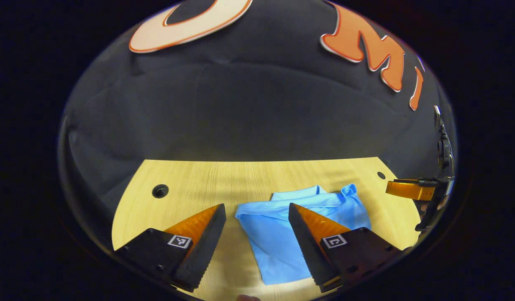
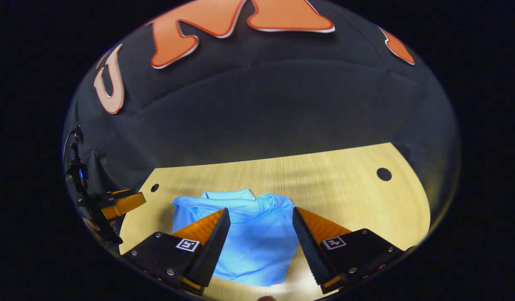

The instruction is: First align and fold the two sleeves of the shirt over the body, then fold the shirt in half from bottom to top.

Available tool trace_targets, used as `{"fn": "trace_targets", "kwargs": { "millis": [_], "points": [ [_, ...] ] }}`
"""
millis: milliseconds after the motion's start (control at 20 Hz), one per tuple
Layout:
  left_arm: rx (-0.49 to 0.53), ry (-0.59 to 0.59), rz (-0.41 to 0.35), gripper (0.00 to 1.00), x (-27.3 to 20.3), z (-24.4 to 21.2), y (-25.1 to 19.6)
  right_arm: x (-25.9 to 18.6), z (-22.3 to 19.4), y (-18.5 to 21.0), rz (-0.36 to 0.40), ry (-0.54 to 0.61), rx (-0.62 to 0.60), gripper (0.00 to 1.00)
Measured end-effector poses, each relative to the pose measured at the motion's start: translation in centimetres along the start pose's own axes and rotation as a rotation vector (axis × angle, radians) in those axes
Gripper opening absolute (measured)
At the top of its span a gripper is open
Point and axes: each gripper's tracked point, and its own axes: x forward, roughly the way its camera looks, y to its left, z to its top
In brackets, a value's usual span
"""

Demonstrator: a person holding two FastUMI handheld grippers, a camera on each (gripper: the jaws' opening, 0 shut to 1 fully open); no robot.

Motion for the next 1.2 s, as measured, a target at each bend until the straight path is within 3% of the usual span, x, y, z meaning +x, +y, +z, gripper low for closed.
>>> {"fn": "trace_targets", "kwargs": {
  "millis": [350, 650, 850, 950, 1200],
  "points": [
    [0.06, -0.112, 0.007, 0.99, -11.4, -0.9, -5.3, -10.4, -0.8, -0.1, -0.058, -0.134, -0.119, 0.93],
    [0.101, -0.255, 0.038, 0.97, -19.6, -0.7, -9.9, -18.7, -2.1, 1.3, -0.025, -0.212, -0.141, 0.94],
    [0.07, -0.359, 0.061, 0.98, -25.9, -1.0, -11.5, -22.9, -2.8, 1.7, -0.033, -0.287, -0.182, 0.93],
    [0.045, -0.38, 0.065, 0.97, -27.5, -1.8, -12.6, -24.5, -3.6, 1.6, -0.057, -0.324, -0.206, 0.93],
    [0.066, -0.44, 0.091, 0.97, -31.2, -3.3, -14.4, -27.4, -5.4, 2.5, -0.022, -0.352, -0.235, 0.93]
  ]
}}
